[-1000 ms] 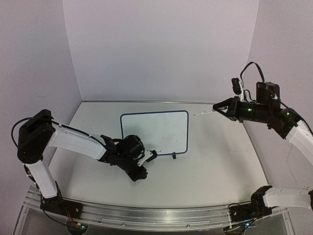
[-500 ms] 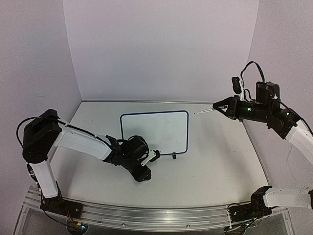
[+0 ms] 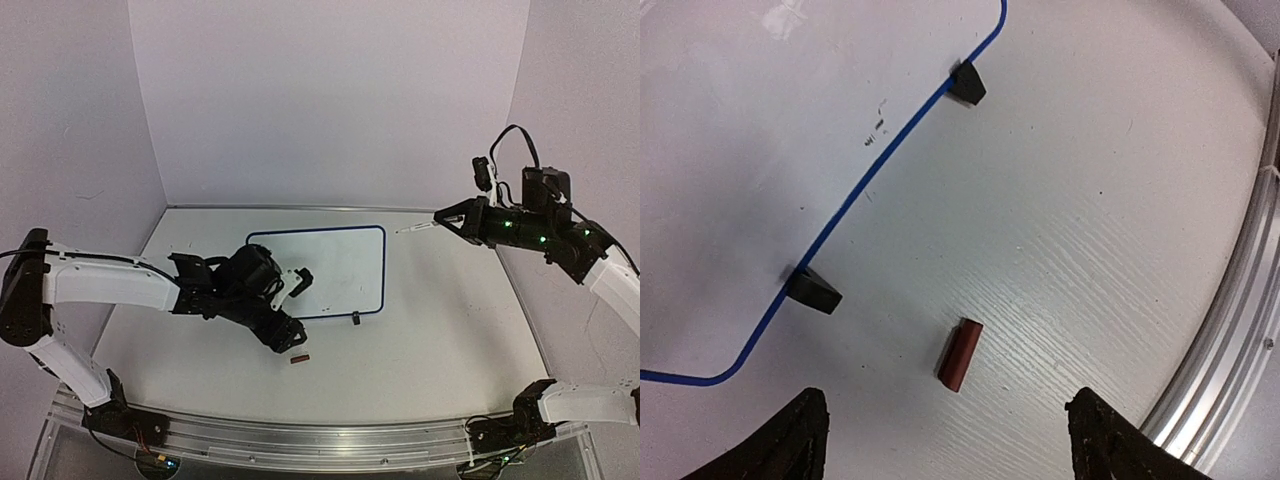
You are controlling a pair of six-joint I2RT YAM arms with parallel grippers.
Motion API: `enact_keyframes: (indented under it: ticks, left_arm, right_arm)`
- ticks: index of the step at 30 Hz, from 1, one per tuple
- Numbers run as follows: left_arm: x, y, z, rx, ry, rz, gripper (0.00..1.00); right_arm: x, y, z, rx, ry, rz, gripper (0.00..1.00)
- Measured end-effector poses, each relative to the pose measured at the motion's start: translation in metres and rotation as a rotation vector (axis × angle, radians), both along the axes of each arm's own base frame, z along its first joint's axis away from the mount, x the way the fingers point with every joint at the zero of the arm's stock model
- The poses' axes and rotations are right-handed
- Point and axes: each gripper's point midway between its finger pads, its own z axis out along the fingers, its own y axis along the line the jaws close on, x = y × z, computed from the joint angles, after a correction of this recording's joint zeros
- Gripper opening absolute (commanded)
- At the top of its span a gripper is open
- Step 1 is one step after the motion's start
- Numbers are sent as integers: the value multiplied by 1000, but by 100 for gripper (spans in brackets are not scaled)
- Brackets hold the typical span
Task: Write a sentence on the whiteboard
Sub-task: Place the pen cap at the center of the board, then hold the whiteboard on the whiteboard stand.
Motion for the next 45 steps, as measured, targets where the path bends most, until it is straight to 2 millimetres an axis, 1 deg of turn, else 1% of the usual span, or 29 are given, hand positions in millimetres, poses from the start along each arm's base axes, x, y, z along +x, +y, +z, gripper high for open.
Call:
enact_keyframes:
  ticks: [3, 6, 10, 14, 16, 20, 22, 23, 26, 28, 31, 33, 35, 38, 42, 45]
  left_arm:
    - [6, 15, 27, -34, -13, 33, 83]
    - [17, 35, 50, -74, -3, 77, 84]
    - [46, 69, 85, -126, -8, 157, 84]
    - [74, 96, 121, -182, -30, 202, 84]
    - [85, 109, 133, -199, -40, 215, 84]
    - [104, 132, 146, -233, -54, 230, 85]
    - [112, 137, 148, -248, -60, 231, 85]
    - [115, 136, 147, -257, -59, 225, 85]
    - [123, 125, 142, -284, -57, 181, 85]
    - [129, 118, 136, -291, -54, 161, 84]
    - [140, 117, 120, -271, -39, 154, 81]
    - [146, 116, 108, -252, -24, 153, 74]
    - [151, 115, 99, -236, -12, 148, 65]
    - [155, 113, 89, -223, -2, 136, 54]
    - [157, 110, 90, -238, -15, 117, 46]
    - [158, 107, 93, -251, -24, 106, 41]
  right_arm:
    - [-3, 7, 0, -6, -9, 15, 0]
    - [-6, 23, -3, -20, -18, 41, 0]
    - [-14, 58, -19, -78, -19, 106, 0]
    - [-17, 89, -36, -115, -10, 157, 0]
    - [-17, 100, -43, -125, -10, 169, 0]
    - [-14, 127, -53, -144, -28, 178, 0]
    - [-15, 143, -56, -151, -40, 190, 0]
    - [-15, 152, -57, -156, -50, 196, 0]
    - [-15, 174, -60, -157, -77, 205, 0]
    - [-13, 184, -64, -149, -89, 207, 0]
    - [-6, 192, -64, -123, -106, 188, 0]
    - [-1, 198, -64, -106, -117, 174, 0]
    - [4, 204, -65, -88, -128, 167, 0]
    - [9, 211, -70, -71, -132, 163, 0]
    - [13, 220, -71, -55, -136, 165, 0]
    - [16, 227, -68, -34, -144, 168, 0]
